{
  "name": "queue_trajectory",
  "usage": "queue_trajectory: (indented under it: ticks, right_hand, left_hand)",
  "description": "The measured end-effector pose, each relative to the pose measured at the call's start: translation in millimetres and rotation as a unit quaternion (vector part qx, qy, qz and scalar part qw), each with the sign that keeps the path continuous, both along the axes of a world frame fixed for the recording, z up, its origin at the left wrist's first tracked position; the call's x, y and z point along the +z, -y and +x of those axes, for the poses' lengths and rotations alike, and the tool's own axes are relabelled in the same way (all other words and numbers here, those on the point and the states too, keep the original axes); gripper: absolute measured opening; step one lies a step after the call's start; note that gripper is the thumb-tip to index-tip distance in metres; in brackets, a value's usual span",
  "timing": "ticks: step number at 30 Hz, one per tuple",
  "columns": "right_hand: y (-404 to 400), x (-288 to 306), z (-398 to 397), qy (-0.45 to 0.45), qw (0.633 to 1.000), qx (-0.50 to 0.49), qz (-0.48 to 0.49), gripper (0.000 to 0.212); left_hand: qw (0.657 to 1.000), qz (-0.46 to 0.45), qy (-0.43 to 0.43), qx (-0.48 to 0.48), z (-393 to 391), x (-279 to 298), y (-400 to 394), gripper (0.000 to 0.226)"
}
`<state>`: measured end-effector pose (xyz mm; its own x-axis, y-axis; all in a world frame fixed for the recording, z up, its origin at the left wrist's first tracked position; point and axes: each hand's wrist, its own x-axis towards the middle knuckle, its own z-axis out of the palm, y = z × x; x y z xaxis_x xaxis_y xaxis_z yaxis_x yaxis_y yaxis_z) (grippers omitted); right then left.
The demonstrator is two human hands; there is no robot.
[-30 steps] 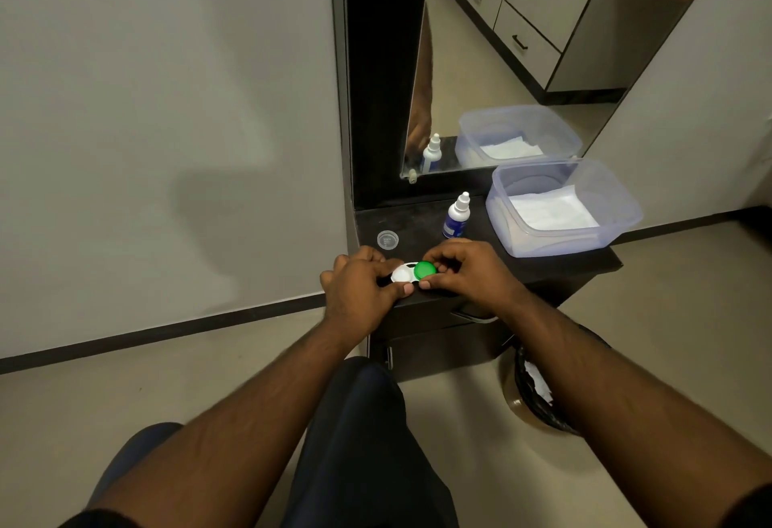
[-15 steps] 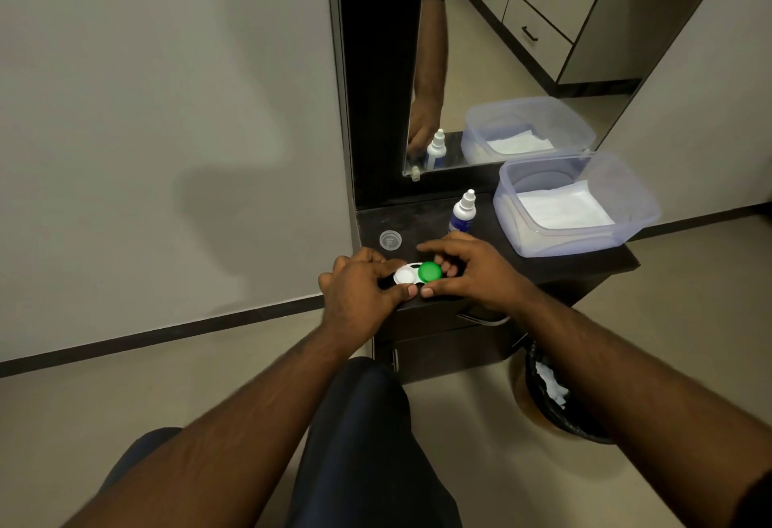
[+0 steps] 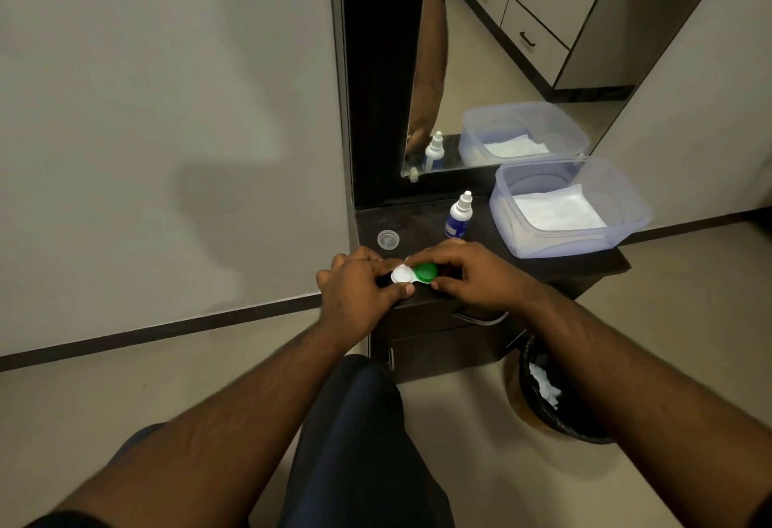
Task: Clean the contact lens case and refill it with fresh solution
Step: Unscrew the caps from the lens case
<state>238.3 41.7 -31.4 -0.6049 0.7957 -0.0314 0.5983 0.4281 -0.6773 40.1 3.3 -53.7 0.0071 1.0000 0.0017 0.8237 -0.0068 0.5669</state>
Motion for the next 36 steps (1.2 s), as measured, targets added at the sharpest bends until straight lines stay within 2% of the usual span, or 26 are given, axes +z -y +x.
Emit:
queue_trajectory:
  ticks: [2, 4, 6, 8, 10, 15, 17, 19, 21, 22, 27, 33, 36]
  right_hand:
    - [-0.9, 5.8, 1.5, 0.025, 0.999, 0.021, 0.000, 0.055]
    - [-2.1, 11.2, -2.1, 0.036, 0.999, -0.002, 0.026, 0.058]
    - [-4.7, 17.3, -8.6, 0.101, 0.993, -0.025, 0.060, 0.053]
    - [-7.1, 21.7, -14.6, 0.174, 0.982, -0.006, 0.074, 0.043]
    - [-8.8, 24.3, -19.3, 0.208, 0.975, 0.022, 0.072, 0.036]
    - [-13.6, 33.6, -23.8, 0.244, 0.962, 0.079, 0.091, 0.039]
    - [-12.8, 34.4, -20.1, 0.195, 0.974, 0.050, 0.108, 0.039]
    - [-9.2, 29.5, -15.8, 0.064, 0.992, -0.055, 0.094, 0.034]
    - [-3.6, 19.8, -16.0, -0.072, 0.980, -0.177, 0.052, 0.027]
    - [-1.2, 13.5, -18.2, -0.106, 0.969, -0.220, 0.040, 0.023]
    - [1.4, -14.6, -31.1, -0.124, 0.953, -0.275, 0.038, 0.016]
    - [-8.5, -18.4, -32.1, -0.076, 0.960, -0.264, 0.064, 0.035]
    - [-0.9, -19.5, -29.7, -0.106, 0.958, -0.258, 0.065, 0.039]
  left_hand:
    - [1.000, 0.001, -0.003, -0.001, -0.2, 0.5, 0.5, 0.042]
    - [1.000, 0.000, -0.003, -0.001, -0.4, 1.0, 0.9, 0.042]
    - [1.000, -0.002, -0.005, 0.001, -0.2, 1.5, 1.1, 0.042]
    - [1.000, -0.002, -0.013, 0.000, -0.3, 2.0, 0.8, 0.042]
    - [1.000, -0.003, -0.012, -0.002, -0.6, 1.9, 0.8, 0.042]
    - [1.000, -0.007, -0.007, -0.001, -0.9, 2.1, 0.3, 0.039]
    - [1.000, -0.008, -0.015, -0.003, -0.6, 3.0, 0.9, 0.039]
    - [1.000, -0.006, -0.015, -0.004, -0.6, 3.0, 1.2, 0.040]
    - [1.000, -0.005, -0.012, -0.004, -0.8, 2.0, 1.5, 0.041]
    - [1.000, -0.004, -0.011, -0.004, -1.2, 1.4, 2.0, 0.042]
    - [1.000, -0.009, 0.007, 0.006, -1.3, -2.2, 4.6, 0.044]
    - [0.998, -0.023, 0.054, 0.016, -4.5, -5.9, 2.2, 0.041]
    - [0.999, -0.020, 0.040, 0.017, -5.4, -3.8, 1.6, 0.042]
